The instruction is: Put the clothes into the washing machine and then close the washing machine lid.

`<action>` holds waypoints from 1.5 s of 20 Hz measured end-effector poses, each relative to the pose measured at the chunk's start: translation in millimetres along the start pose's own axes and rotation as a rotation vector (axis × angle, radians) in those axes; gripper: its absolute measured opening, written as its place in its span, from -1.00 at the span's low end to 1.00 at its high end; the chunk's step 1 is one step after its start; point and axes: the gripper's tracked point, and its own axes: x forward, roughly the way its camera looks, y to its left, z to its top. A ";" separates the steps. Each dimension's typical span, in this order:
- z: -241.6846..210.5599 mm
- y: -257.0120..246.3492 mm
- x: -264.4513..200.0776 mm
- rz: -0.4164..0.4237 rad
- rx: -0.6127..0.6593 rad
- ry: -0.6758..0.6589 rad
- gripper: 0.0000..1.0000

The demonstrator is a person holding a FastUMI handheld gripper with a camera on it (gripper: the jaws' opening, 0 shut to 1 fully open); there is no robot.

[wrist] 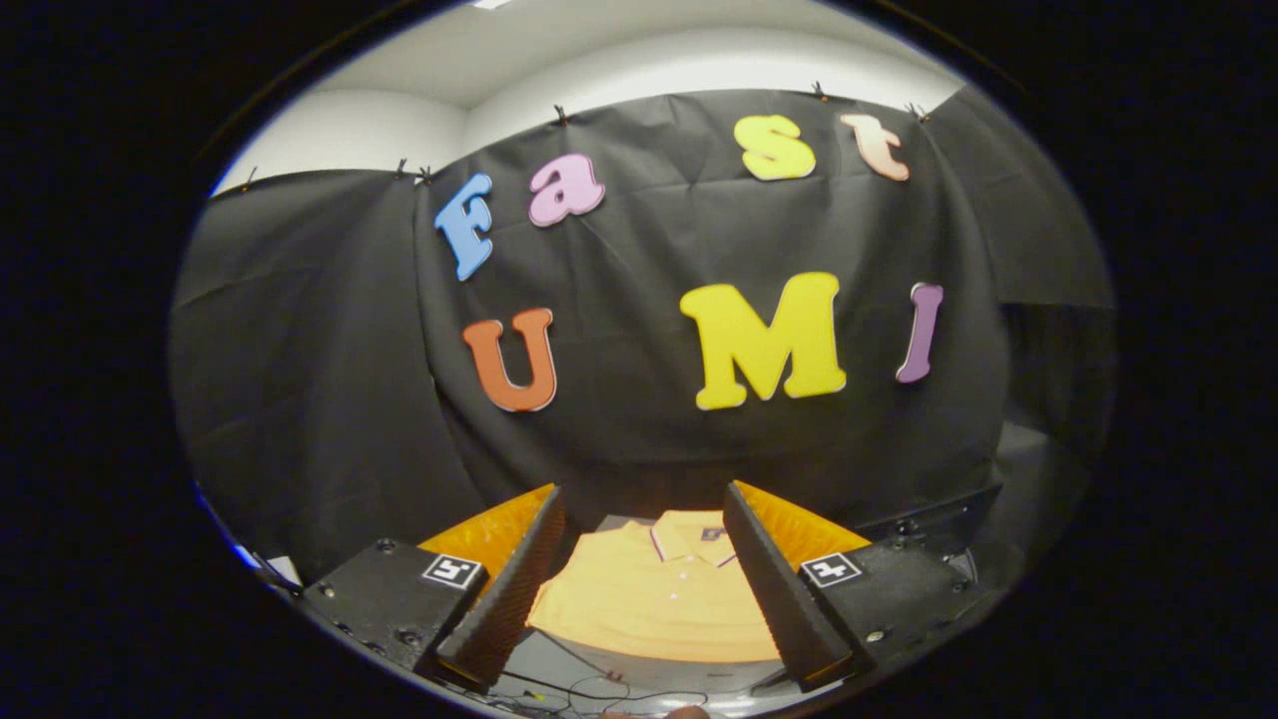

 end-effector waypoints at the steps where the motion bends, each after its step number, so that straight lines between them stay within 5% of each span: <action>1: -14.9 -3.4 14.0 0.013 0.026 0.077 1.00; 5: -50.6 -15.2 64.7 0.051 0.080 0.304 1.00; 18: -151.4 -50.7 142.7 -0.138 0.032 0.858 1.00; 30: -182.4 -58.6 178.4 -0.297 0.075 0.988 1.00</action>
